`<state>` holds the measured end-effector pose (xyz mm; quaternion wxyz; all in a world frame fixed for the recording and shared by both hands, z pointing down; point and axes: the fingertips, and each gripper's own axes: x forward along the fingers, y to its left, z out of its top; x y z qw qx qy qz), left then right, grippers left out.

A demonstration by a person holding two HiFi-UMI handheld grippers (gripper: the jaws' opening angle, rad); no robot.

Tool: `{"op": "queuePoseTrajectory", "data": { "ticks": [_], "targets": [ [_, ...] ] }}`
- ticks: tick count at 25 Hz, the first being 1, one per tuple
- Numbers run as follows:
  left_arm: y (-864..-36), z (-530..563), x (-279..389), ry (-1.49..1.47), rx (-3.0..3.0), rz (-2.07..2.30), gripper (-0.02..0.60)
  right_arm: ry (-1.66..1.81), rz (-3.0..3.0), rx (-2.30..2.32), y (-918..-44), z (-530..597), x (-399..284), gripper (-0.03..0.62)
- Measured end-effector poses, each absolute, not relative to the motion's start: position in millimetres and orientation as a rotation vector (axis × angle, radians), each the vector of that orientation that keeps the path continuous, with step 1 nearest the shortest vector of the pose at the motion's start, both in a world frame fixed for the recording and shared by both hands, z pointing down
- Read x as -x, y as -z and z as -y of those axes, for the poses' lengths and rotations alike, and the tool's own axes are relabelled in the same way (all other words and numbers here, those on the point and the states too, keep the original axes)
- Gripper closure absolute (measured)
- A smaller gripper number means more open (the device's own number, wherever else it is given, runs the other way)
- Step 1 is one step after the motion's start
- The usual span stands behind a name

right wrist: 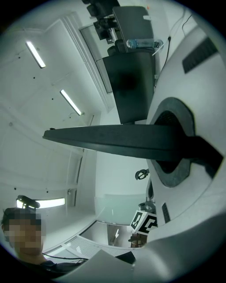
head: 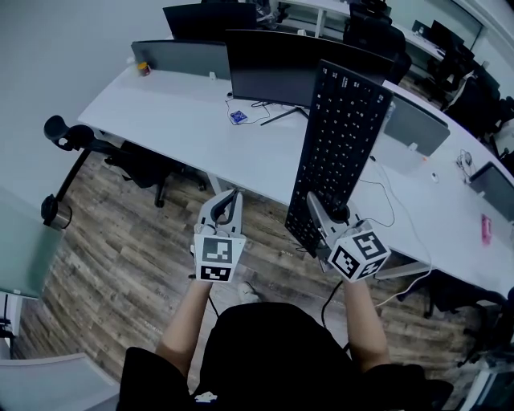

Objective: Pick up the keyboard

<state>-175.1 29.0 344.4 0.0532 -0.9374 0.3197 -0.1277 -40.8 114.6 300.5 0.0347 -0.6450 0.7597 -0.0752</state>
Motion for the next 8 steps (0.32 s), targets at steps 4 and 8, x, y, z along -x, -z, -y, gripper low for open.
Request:
{"op": "queuePoseTrajectory", "data": {
  "ticks": [4,8],
  "targets": [
    [-343,-35,182,0.390,2.854,-0.982,0.572,0.239,-2.343,1.974,-298,-120,49,0.525],
    [-337,-49,194,0.371,2.874,-0.985,0.572,0.247,-2.349,1.975,-296,-136,64,0.525]
  ]
}}
